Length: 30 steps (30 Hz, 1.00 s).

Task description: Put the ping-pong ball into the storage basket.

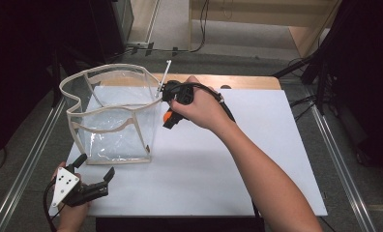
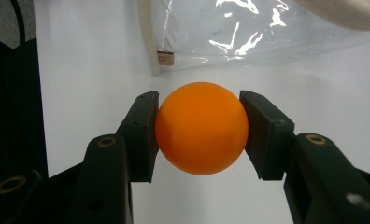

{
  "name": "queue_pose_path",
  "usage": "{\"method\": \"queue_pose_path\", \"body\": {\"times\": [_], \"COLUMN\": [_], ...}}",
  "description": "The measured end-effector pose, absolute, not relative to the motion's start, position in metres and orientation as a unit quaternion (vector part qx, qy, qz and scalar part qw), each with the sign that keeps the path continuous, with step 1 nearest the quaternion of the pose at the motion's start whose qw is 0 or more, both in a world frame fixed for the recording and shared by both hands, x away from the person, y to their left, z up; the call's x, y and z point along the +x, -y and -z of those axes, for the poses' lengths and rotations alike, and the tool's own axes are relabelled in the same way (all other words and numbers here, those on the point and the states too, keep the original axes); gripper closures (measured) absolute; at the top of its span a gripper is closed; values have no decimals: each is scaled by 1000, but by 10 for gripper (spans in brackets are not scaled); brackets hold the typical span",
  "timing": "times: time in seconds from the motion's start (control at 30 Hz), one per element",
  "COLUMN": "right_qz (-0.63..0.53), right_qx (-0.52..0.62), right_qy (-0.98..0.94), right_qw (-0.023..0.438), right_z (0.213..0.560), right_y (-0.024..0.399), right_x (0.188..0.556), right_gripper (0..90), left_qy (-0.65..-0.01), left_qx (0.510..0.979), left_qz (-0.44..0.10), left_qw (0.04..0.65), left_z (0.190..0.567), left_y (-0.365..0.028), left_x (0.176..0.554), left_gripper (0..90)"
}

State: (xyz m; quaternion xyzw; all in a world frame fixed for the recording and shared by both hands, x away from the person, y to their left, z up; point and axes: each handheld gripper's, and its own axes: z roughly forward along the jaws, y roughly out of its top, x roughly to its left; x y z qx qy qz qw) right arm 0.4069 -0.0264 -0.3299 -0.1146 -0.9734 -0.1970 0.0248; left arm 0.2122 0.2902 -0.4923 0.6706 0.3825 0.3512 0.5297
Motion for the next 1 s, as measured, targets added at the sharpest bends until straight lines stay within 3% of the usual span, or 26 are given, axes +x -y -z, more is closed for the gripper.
{"method": "queue_pose_path", "body": {"times": [1.0], "right_qz": [198], "right_qx": [-108], "right_qy": [974], "right_qw": [31], "right_z": [305], "right_y": [23], "right_x": [417], "right_gripper": [481], "left_qy": [-384], "left_qx": [670], "left_qz": [-351], "left_qw": [529], "left_z": [492], "left_y": [-290], "left_x": [212], "left_gripper": [14]}}
